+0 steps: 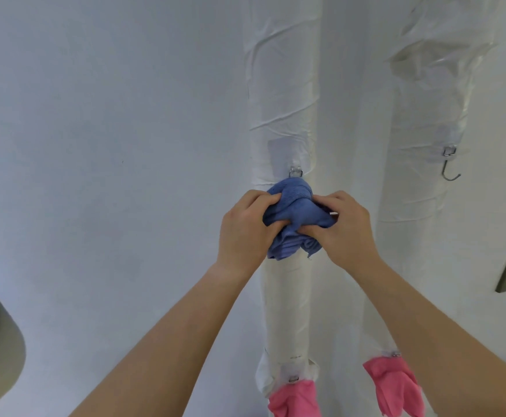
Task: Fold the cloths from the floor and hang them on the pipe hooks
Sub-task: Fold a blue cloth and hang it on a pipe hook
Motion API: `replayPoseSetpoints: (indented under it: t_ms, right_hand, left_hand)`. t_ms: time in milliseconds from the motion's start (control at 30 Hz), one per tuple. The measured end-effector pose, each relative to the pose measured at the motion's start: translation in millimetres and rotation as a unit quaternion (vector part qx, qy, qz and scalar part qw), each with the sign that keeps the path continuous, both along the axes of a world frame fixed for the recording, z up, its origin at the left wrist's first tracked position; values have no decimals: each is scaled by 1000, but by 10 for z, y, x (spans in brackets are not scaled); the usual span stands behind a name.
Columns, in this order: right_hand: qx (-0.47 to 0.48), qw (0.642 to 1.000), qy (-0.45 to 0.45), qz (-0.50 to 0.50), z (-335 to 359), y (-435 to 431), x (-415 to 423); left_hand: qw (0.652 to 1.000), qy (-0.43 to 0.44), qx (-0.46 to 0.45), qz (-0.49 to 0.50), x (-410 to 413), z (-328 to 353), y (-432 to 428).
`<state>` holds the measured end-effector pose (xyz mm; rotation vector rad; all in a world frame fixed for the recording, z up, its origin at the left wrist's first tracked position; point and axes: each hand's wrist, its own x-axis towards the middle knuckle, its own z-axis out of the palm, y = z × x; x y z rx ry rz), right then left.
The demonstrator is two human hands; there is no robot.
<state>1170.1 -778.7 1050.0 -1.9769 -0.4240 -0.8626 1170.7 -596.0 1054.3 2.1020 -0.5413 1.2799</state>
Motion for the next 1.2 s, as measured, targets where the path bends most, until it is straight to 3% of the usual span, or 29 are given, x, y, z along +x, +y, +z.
replayPoseSetpoints:
  t_ms: [133, 367, 567, 767, 1200]
  right_hand:
    - [22, 999, -22, -42, -94, 118, -8]
    - [-29, 999, 44, -13, -4, 53, -147]
    - [-64, 994, 91, 11, 152, -37, -312]
    - [-134, 985, 104, -29, 376, -79, -515]
    - [-179, 972, 94, -116, 640, 174, -950]
  left_hand:
    - [1000, -6, -6, 11, 21, -23, -41]
    - [994, 105, 38, 15, -240, 25, -26]
    - [987, 137, 62, 63, -425, 194, -50]
    - [985, 154, 57, 49, -613, 328, -49]
    - [974, 198, 97, 54, -1092, 532, 241]
